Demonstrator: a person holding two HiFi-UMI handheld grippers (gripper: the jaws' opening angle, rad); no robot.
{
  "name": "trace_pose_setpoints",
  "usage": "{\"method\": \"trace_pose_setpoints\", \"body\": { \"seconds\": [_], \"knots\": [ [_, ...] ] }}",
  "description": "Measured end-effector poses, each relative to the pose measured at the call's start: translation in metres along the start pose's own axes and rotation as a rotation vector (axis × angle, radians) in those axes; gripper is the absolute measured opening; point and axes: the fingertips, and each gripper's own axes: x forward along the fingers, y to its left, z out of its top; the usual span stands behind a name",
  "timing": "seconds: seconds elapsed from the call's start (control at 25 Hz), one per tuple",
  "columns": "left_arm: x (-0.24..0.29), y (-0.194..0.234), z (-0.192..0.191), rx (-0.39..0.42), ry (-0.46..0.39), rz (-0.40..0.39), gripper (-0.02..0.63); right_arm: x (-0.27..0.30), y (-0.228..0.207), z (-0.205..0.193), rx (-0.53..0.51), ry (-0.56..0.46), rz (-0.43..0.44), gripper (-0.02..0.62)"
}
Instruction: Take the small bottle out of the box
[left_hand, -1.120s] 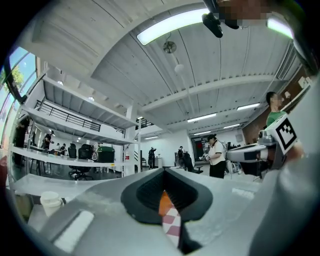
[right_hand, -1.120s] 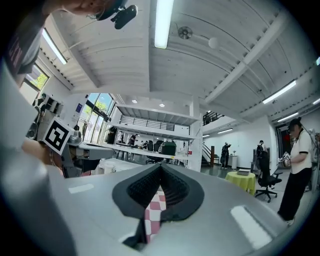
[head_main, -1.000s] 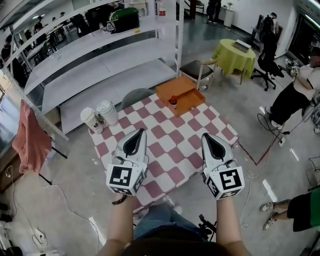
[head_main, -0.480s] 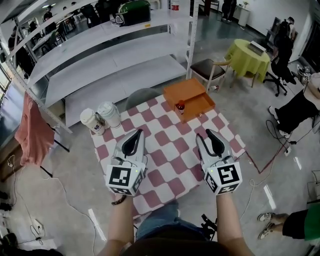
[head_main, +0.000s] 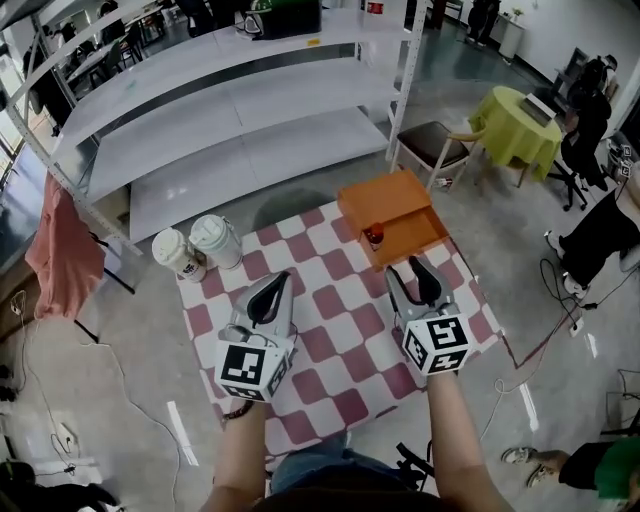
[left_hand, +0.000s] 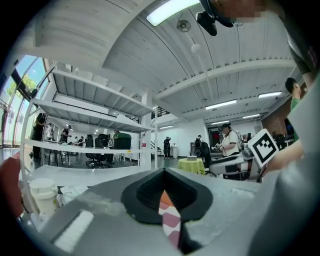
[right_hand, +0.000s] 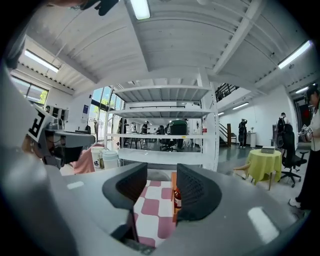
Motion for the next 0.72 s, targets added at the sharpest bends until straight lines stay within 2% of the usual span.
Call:
{"method": "trace_pose_setpoints", "body": {
  "seconds": [0.36,0.72],
  "knots": [
    [0.044,0.032,-0.027,-0.021,0.048,0.012,0.0,0.086,-0.033,-0.057,0.01,0.122,-0.02,0.178],
    [0.07,0.046,-0.056,-0.047,0.091,-0.008,0.0,0.143,-0.06,-0.102,0.054,0.233,-0.059,0.19]
  ]
}}
